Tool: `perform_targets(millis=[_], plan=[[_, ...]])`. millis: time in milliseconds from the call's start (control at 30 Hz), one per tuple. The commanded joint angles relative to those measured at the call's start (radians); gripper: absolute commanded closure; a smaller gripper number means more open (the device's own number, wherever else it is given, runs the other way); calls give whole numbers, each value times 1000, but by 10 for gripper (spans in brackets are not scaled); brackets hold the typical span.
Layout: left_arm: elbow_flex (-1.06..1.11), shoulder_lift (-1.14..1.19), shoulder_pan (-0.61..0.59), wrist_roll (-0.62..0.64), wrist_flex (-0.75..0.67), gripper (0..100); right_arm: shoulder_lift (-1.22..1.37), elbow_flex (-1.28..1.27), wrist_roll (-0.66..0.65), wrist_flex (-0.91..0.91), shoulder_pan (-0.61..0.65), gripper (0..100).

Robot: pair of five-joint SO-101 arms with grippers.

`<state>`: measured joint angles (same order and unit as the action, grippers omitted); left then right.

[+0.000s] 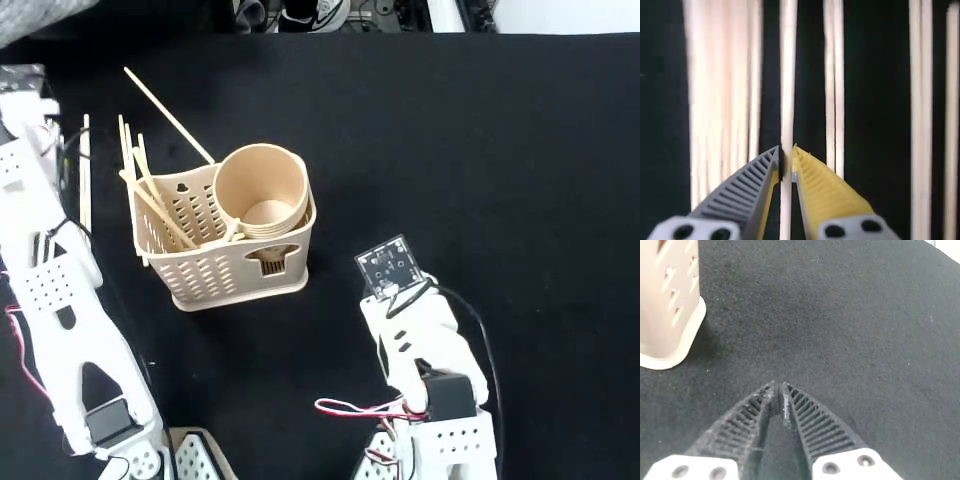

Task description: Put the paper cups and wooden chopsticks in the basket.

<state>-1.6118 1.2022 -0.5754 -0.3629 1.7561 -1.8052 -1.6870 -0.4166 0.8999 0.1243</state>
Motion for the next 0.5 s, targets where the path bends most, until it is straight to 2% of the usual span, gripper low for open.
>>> perform_targets(millis=[0,333,467], plan=[[47,-193,-4,138,9,971,-81,4,3,2,-9,986],[628,-758,8,310,6,971,-81,4,3,2,-9,986],[828,-1023,36,333,6,971,-81,4,3,2,-9,986]])
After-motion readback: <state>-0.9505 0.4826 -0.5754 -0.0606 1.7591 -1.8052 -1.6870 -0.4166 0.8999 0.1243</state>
